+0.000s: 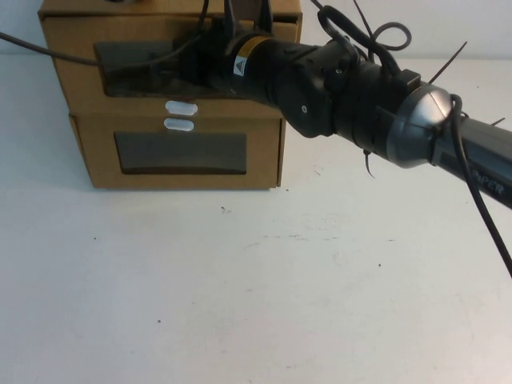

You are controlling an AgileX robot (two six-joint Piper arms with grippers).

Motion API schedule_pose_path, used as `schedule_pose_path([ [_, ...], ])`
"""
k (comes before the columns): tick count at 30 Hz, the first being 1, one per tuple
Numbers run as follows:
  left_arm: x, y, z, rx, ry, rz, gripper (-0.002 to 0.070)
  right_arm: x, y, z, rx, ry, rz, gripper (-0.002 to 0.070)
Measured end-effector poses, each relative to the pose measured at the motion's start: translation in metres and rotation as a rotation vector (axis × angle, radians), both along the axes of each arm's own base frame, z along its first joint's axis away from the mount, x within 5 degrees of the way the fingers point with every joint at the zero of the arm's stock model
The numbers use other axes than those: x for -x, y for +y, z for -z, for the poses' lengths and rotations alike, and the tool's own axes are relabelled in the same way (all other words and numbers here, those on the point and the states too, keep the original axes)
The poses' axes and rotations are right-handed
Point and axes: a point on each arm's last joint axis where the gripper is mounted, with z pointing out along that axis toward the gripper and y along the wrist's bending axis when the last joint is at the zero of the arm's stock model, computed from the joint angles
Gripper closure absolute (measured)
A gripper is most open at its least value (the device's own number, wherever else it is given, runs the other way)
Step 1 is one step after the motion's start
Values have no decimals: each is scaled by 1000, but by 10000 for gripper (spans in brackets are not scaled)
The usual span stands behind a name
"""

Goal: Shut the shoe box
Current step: Close the shoe box with your right arm

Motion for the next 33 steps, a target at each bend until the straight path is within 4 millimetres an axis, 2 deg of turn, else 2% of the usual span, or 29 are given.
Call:
schedule_pose_path([
  [7,0,0,0,4,1,1,677,-5,-6,7,7,64,21,687],
  [13,0,0,-1,4,-1,3,677,1,-10,8,73,132,18,687],
  [20,3,0,-5,-1,3,12,677,31,-10,-31,67,102,-98,687],
  [24,13,2,-16,-16,-12,28,677,51,-18,-51,111,124,-170,687],
  [27,25,7,-34,-19,-61,25,677,65,-27,-66,137,146,-204,687],
  [33,63,25,-82,-9,-183,-2,677,99,-52,-100,186,165,-248,687],
])
